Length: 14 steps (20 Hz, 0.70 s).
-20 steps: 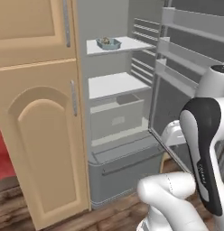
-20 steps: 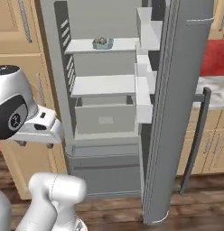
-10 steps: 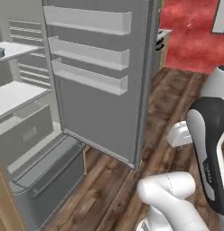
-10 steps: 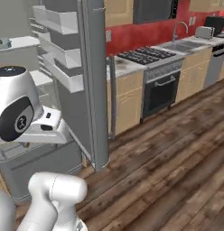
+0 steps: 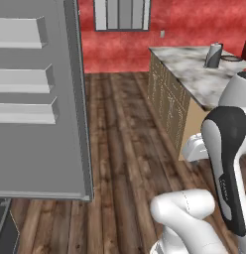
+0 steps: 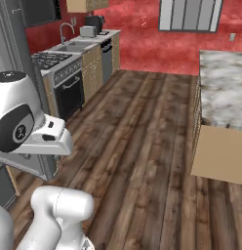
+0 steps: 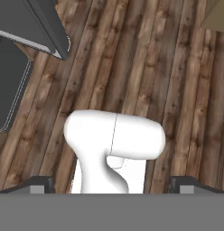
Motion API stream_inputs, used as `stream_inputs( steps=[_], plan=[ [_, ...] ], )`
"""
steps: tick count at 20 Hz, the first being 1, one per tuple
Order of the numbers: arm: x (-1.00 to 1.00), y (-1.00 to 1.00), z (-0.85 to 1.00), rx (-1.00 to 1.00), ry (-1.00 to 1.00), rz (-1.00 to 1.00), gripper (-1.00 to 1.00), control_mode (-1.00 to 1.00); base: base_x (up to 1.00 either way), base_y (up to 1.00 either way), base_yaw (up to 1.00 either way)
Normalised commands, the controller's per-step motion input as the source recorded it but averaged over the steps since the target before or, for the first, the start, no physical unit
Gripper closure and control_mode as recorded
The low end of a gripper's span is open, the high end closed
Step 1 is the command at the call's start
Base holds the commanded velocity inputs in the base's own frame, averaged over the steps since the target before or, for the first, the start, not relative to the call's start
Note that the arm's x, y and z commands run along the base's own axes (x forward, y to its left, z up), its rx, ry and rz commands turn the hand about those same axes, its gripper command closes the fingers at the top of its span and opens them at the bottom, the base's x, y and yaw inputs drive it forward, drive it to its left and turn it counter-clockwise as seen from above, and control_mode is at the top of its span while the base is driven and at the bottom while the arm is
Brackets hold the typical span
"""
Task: Place two dumplings into each of the tupperware containers and then place the containers in the fridge.
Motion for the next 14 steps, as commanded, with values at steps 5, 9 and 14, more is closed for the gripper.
stream_inputs(
  steps=[5,9,14],
  plan=[
    [0.00,0.00,0.00,0.00,0.00,0.00,-1.00,1.00,0.50,-0.95,-0.43],
    [0.00,0.00,0.00,0.00,0.00,0.00,-1.00,1.00,0.97,-1.00,-0.03],
    [0.00,0.00,0.00,0.00,0.00,0.00,-1.00,1.00,0.49,-1.00,0.00]
  ],
)
